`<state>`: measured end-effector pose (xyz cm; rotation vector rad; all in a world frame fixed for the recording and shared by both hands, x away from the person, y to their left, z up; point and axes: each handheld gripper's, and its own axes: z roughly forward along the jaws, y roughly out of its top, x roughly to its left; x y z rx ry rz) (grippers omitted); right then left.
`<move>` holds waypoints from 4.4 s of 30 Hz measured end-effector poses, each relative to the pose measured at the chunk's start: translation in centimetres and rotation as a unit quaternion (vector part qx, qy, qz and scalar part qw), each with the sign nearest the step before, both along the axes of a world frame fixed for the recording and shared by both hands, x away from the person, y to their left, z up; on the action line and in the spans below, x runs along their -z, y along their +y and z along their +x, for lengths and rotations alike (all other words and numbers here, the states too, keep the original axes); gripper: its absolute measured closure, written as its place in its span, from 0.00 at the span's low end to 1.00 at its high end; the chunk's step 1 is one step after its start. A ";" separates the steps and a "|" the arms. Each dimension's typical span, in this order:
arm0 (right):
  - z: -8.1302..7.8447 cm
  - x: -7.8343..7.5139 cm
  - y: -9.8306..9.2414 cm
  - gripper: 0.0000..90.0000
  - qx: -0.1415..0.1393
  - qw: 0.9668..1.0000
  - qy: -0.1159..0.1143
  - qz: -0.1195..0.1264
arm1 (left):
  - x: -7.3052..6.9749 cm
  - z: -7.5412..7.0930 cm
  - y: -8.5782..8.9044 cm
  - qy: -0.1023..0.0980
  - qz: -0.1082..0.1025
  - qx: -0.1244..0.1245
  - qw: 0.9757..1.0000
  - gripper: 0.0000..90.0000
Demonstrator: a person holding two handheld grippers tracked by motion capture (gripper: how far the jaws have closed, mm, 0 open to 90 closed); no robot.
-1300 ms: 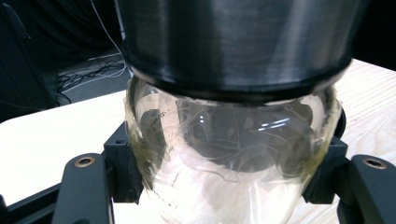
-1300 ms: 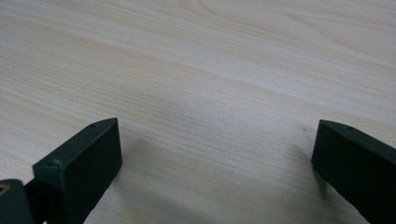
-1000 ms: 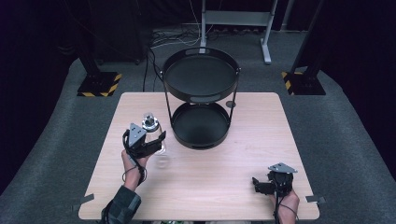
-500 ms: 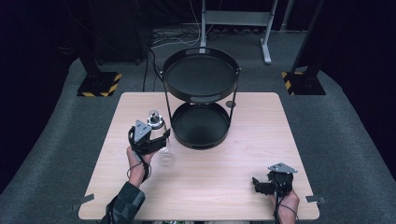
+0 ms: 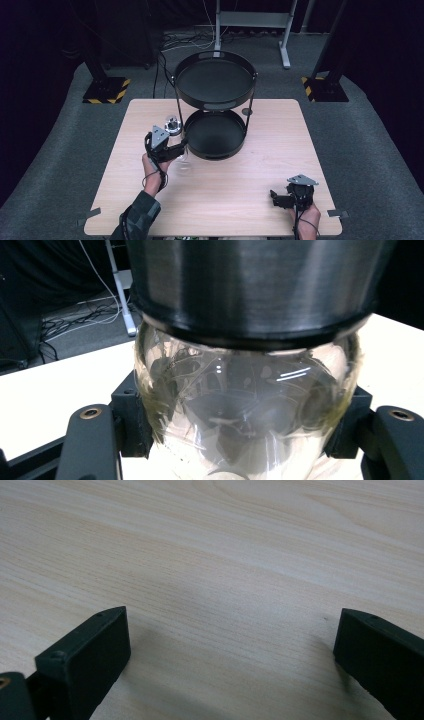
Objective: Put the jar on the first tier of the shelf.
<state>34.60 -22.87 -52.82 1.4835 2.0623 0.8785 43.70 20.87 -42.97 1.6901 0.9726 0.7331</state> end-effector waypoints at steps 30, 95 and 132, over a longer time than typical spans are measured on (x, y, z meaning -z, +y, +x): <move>0.0 0.0 0.0 0.01 0.000 1.000 0.000 0.000 | -1.1 2.1 -3.0 -0.007 0.005 0.014 1.000 0.35; 0.0 0.0 0.0 0.01 -0.001 1.000 0.000 0.001 | 1.2 7.3 -8.7 0.013 0.000 0.000 1.000 0.35; 0.0 0.0 0.0 0.01 -0.002 1.000 -0.001 0.000 | 3.1 8.7 -11.3 0.001 -0.001 -0.029 1.000 0.35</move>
